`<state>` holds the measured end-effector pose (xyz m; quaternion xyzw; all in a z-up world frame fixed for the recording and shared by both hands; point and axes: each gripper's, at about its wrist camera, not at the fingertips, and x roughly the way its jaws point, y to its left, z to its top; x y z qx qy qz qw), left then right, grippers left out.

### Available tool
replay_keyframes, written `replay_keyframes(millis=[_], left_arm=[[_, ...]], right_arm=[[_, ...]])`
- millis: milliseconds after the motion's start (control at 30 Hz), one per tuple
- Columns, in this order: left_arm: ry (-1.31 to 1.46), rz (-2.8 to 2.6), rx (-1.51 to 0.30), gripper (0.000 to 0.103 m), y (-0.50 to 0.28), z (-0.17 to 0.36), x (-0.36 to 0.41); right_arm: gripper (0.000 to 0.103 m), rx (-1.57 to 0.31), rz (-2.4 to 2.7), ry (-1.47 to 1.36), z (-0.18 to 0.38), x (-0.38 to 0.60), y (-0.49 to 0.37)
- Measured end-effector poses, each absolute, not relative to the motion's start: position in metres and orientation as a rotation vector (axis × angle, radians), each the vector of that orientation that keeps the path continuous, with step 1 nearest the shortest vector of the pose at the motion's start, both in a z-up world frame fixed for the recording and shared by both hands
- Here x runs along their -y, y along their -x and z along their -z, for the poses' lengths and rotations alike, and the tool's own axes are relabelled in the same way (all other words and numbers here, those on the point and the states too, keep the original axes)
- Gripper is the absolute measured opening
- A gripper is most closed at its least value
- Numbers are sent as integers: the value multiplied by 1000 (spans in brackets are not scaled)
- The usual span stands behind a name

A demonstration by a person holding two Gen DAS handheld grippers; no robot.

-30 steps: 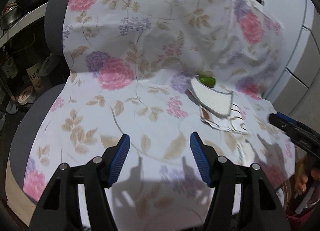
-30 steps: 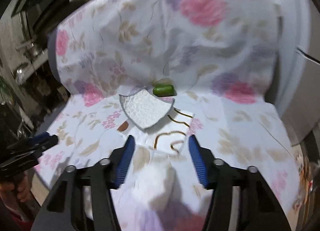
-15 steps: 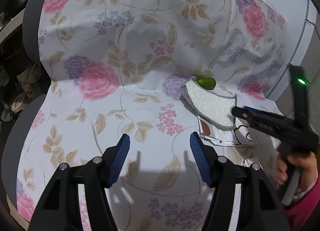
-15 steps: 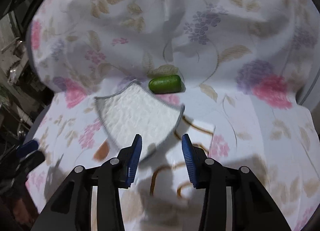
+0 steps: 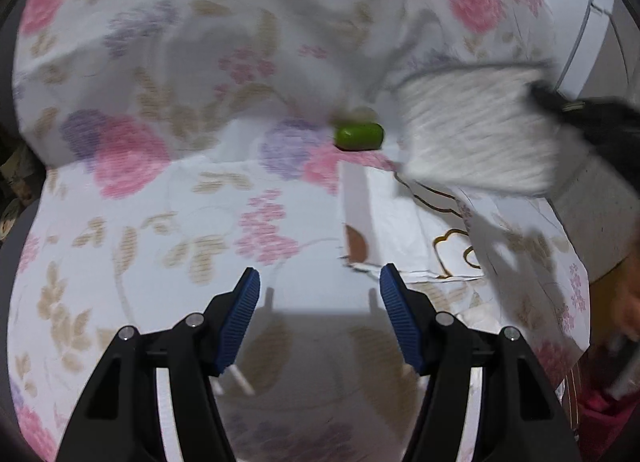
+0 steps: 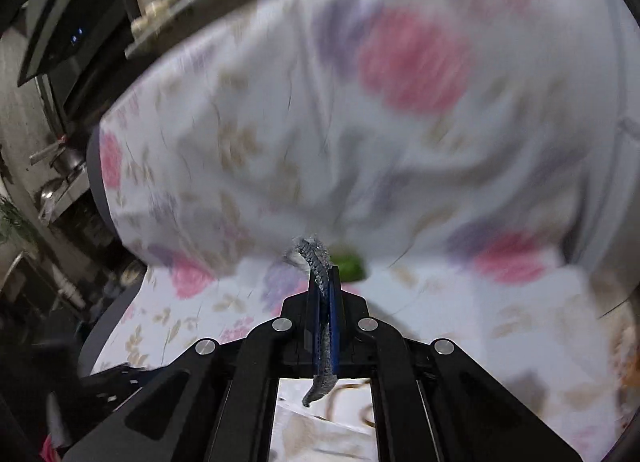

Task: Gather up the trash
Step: 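Grasp the white brown-striped paper with the left gripper while the right gripper holds the pad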

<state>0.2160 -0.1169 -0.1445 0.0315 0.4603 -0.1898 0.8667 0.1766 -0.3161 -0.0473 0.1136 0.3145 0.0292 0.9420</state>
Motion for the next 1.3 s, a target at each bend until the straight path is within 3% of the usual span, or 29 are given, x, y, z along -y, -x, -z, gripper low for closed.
replay_keyframes(millis=[300, 567, 633, 700, 800, 1133, 1300], left_arm=[[-225, 500, -978, 61, -222, 158, 199], [-326, 453, -1042, 61, -231, 182, 226], [-349, 432, -1030, 49, -230, 183, 228], [-373, 419, -1010, 26, -229, 184, 229], [-397, 435, -986, 1, -227, 184, 232], [70, 701, -937, 0, -182, 85, 166], [211, 764, -989, 0, -149, 82, 122]], right_arm=[[4, -636, 55, -235, 45, 367, -114], [4, -653, 53, -286, 60, 384, -101], [4, -656, 54, -284, 63, 385, -100], [4, -661, 51, -294, 67, 386, -98], [4, -665, 59, -306, 69, 388, -97], [4, -606, 62, -314, 42, 388, -66], [4, -613, 44, -285, 38, 370, -51]])
